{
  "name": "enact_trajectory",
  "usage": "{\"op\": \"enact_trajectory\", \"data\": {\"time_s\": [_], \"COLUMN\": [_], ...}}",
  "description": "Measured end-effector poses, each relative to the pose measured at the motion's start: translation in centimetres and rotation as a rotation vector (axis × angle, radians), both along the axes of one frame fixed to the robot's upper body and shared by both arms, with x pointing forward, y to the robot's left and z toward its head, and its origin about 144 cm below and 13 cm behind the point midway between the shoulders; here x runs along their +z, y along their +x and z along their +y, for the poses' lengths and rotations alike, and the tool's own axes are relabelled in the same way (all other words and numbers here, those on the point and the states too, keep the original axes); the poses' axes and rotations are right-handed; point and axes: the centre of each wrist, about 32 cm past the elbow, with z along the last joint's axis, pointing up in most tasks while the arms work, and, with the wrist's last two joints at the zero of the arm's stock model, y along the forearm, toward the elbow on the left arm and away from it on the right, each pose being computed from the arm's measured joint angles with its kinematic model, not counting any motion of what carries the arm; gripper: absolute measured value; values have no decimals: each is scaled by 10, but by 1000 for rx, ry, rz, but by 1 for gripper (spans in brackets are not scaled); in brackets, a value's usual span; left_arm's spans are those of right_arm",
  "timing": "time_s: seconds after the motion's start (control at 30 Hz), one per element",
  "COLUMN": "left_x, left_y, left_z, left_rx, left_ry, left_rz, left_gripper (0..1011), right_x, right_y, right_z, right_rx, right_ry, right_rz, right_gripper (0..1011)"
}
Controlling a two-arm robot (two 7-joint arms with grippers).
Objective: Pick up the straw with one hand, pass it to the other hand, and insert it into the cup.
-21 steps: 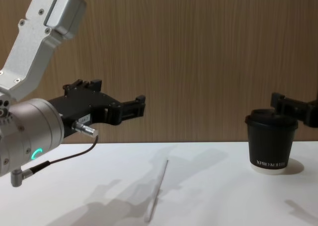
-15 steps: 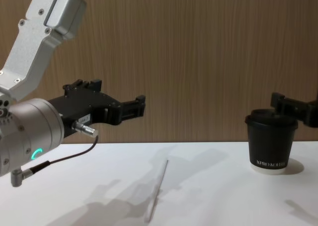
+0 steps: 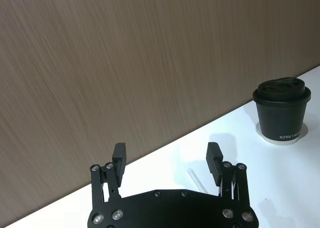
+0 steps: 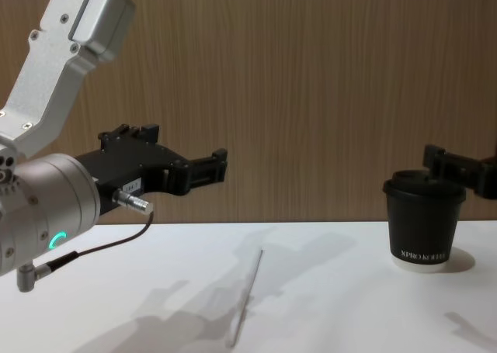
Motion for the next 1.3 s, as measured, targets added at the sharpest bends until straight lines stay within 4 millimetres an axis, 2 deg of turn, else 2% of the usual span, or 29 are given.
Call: {"op": "enact_trajectory", "data": {"time_s": [1.3], "left_x": [0], "left_y": [0], "left_z": [0], "left_rx": [0], "left_ry": [0], "left_rz": [0], "left_gripper": [1003], "right_x": [0], "right_y": [0], "right_z": [0], "right_rx": [0], "right_ry": [0], "right_rz": [0], "right_gripper": [1001]}}
